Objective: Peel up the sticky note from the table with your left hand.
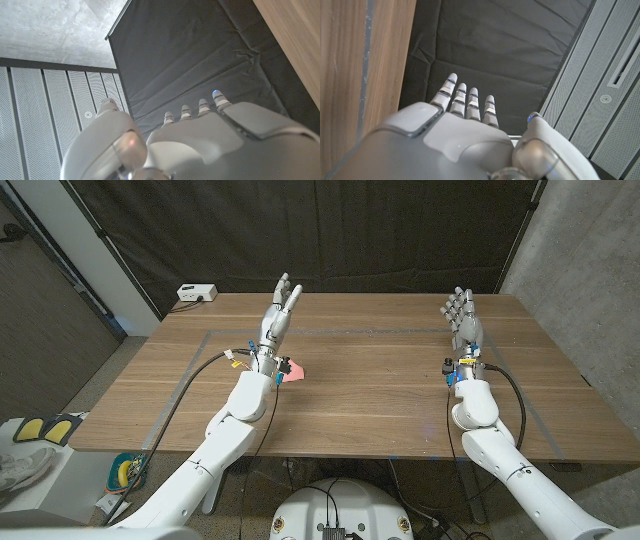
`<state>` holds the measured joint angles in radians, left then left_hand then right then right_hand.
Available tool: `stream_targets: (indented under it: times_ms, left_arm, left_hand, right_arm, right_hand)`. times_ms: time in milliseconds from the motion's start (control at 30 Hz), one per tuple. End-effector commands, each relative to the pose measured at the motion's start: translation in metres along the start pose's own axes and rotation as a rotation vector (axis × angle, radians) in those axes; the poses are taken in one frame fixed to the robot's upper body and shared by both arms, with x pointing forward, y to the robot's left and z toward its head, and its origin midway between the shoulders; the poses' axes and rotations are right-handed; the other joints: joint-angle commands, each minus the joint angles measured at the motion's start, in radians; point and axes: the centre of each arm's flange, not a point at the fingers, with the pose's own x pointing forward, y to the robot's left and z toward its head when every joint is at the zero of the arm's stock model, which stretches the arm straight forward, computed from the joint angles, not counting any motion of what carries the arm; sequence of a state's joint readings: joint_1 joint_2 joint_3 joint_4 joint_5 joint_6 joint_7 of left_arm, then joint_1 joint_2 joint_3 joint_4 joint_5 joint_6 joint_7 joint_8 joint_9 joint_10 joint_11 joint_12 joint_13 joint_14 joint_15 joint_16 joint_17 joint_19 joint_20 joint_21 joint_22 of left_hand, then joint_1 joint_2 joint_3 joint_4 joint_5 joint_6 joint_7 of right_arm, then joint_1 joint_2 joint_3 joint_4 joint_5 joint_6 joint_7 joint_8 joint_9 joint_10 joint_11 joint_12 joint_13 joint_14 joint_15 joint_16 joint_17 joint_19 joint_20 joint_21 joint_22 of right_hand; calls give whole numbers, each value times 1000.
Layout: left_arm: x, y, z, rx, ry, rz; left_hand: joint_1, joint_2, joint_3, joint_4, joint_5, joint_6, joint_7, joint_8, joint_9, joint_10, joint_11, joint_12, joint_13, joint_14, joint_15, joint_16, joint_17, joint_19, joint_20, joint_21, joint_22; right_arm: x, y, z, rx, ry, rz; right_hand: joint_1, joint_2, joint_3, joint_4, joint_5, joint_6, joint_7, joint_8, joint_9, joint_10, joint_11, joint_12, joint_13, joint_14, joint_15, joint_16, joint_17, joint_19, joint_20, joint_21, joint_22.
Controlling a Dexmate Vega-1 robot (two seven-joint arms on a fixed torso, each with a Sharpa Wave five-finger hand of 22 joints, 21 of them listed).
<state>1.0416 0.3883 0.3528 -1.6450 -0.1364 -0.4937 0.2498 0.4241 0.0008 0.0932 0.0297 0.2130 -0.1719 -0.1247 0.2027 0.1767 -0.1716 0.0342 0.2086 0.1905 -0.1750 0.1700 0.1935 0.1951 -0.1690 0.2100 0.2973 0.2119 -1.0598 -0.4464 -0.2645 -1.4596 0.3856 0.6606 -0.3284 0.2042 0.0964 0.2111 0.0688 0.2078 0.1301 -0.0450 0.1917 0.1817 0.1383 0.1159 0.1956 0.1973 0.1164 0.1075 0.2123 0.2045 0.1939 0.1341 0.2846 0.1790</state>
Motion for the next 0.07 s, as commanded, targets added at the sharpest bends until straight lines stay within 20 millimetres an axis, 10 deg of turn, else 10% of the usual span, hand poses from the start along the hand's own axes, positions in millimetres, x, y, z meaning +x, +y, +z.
stream_targets:
  times_ms: [33,67]
  left_arm:
    - [-12,1,-14,-8,9,-2]
    - [-13,1,-16,-7,18,0]
  left_hand:
    - [7,15,0,-6,5,-271,-3,10,2,-290,11,11,1,-231,-6,13,-1,-283,2,11,2]
    - [7,16,1,-7,5,-275,-3,8,2,-290,12,11,1,-232,-6,13,-1,-282,3,11,2]
  right_arm:
    - [0,19,-7,22,78,24]
    - [3,23,-8,29,77,28]
  right_hand:
    - [0,-6,5,-5,2,0,-2,-1,3,-1,-4,2,2,-1,2,2,3,2,4,-2,3]
    - [0,-6,5,-5,2,0,-2,-1,3,-2,-4,2,2,-1,2,2,3,1,4,-3,3]
